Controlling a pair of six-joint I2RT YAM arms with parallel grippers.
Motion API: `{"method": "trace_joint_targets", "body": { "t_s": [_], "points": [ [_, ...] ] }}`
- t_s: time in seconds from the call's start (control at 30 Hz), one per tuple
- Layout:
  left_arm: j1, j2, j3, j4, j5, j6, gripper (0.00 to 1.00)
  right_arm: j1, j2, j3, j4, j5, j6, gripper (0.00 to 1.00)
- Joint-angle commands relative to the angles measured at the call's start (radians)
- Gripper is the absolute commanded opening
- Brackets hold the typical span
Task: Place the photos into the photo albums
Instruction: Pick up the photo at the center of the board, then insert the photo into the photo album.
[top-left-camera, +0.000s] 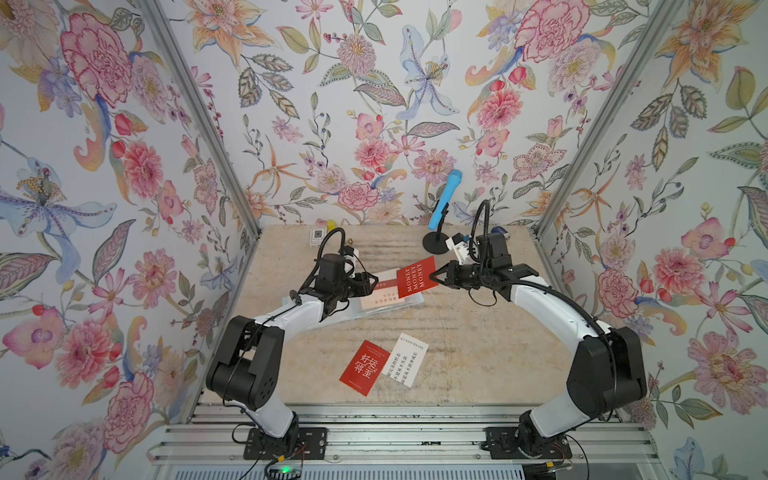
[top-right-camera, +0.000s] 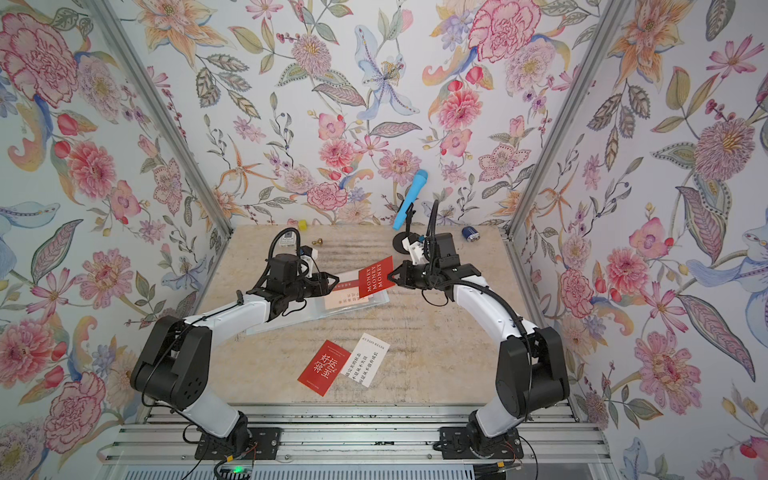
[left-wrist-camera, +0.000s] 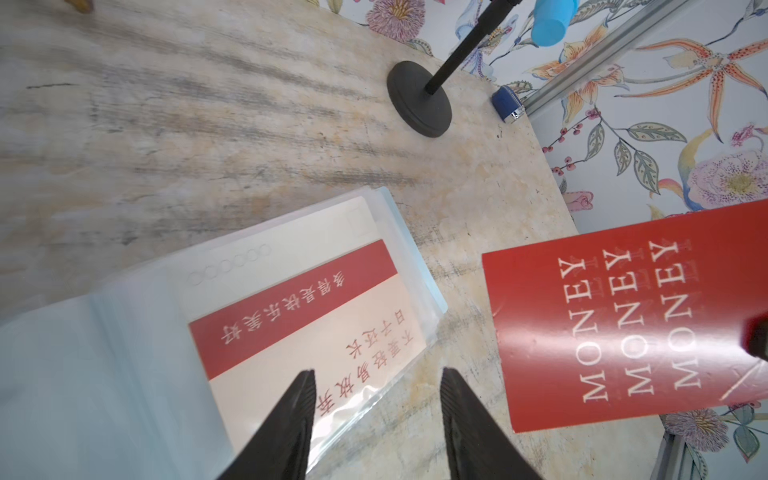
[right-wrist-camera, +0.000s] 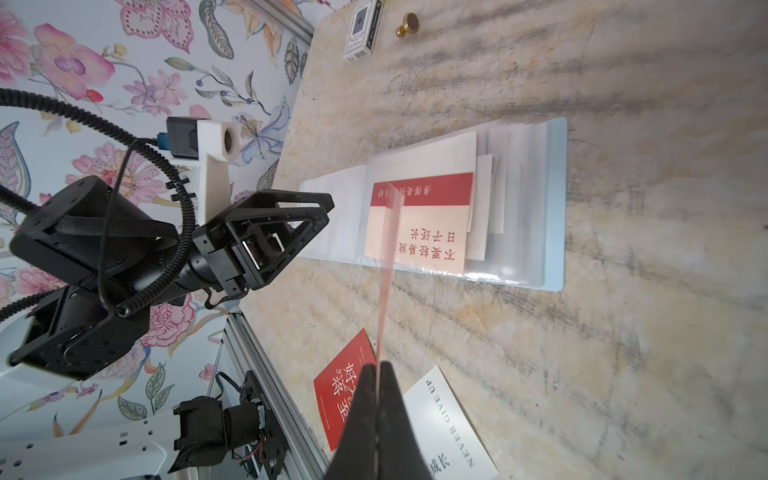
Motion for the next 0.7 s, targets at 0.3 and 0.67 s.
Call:
{"method": "trace_joint_targets", "body": {
  "t_s": [0.3,0.67],
  "points": [
    [0.259,-0.187,-0.212,-0.006,-0.001,-0.030,0.54,0.189,0.272,0.264,-0.006,0.007,0.004,0.03],
    [0.463,-0.221,-0.293,-0.001,0.045,-0.033,0.54,0.237,0.458,0.418,-0.007,-0.009,0.030,0.04]
  ]
}}
